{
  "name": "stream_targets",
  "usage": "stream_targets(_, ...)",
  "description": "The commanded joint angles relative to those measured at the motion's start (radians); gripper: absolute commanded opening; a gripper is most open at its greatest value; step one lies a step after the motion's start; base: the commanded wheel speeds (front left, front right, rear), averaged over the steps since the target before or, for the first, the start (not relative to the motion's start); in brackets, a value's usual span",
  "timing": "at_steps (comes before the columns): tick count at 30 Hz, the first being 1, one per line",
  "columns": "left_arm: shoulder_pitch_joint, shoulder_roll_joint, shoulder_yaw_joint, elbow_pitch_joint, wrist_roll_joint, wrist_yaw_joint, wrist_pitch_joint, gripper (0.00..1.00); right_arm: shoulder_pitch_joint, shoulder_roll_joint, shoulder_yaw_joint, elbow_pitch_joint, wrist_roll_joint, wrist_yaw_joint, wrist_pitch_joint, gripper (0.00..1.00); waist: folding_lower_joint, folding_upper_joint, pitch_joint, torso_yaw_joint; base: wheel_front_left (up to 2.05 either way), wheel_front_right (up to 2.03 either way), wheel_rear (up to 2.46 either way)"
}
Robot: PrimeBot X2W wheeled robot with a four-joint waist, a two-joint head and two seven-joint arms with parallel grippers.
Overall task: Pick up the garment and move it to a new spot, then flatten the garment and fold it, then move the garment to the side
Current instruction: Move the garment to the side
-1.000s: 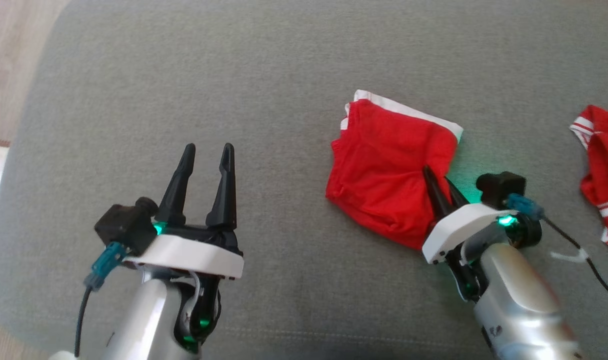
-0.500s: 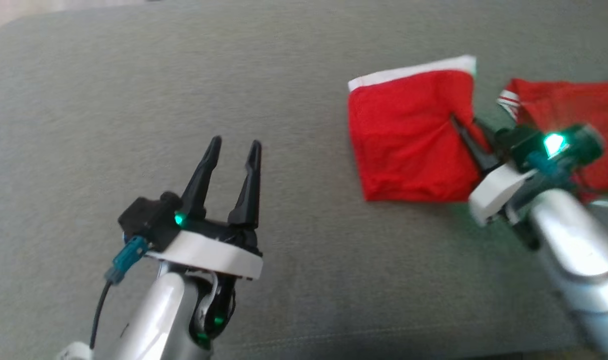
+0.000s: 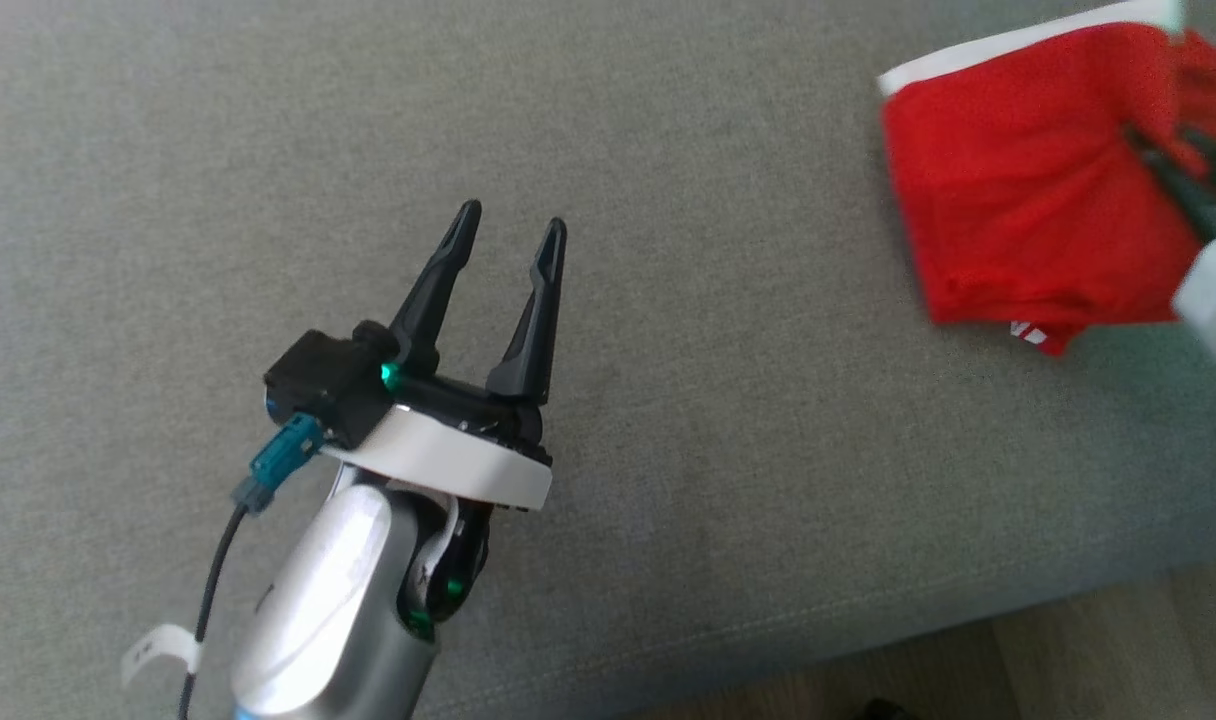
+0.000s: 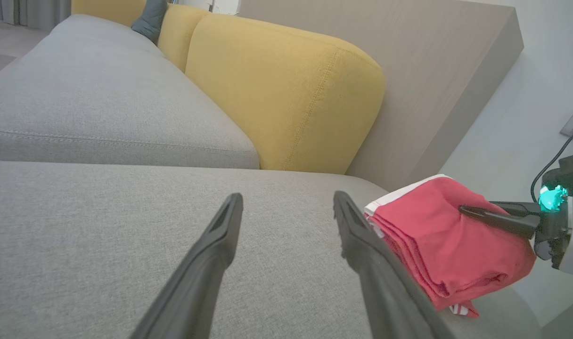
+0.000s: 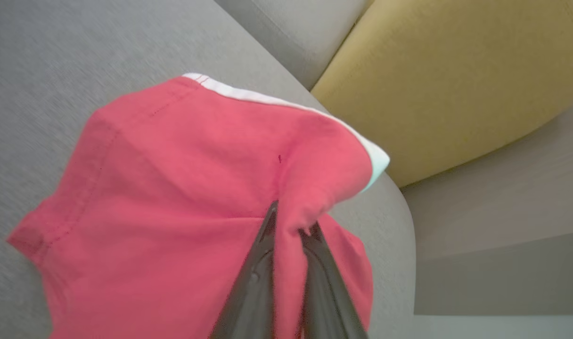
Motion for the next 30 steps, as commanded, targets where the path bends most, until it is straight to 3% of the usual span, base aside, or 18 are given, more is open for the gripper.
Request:
stream_targets(1,-0.033,0.003,0.029,-0.030,0.006,-0.004,-0.008,1.00,-0.010,-0.045,-0.003,-0.011,0.006,-0.001,0.006,0.00,-0.0001,0.0000,0.013,-0.006,0.00,0.00,0.00)
stream_targets(11,-0.047,0.003,0.036,-0.023,0.001,-0.010,-0.008,1.00,-0.015,-0.124,-0.050,0.031,-0.042,-0.001,0.108,0.00,-0.0001,0.0000,0.044,0.003,0.00,0.00,0.00)
stream_targets(30,-0.053,0.003,0.051,-0.025,-0.013,-0.006,-0.008,1.00,0.051,-0.070,-0.268,0.020,-0.094,-0.001,0.148,0.00,-0.0001,0.0000,0.057,0.018,0.00,0.00,0.00)
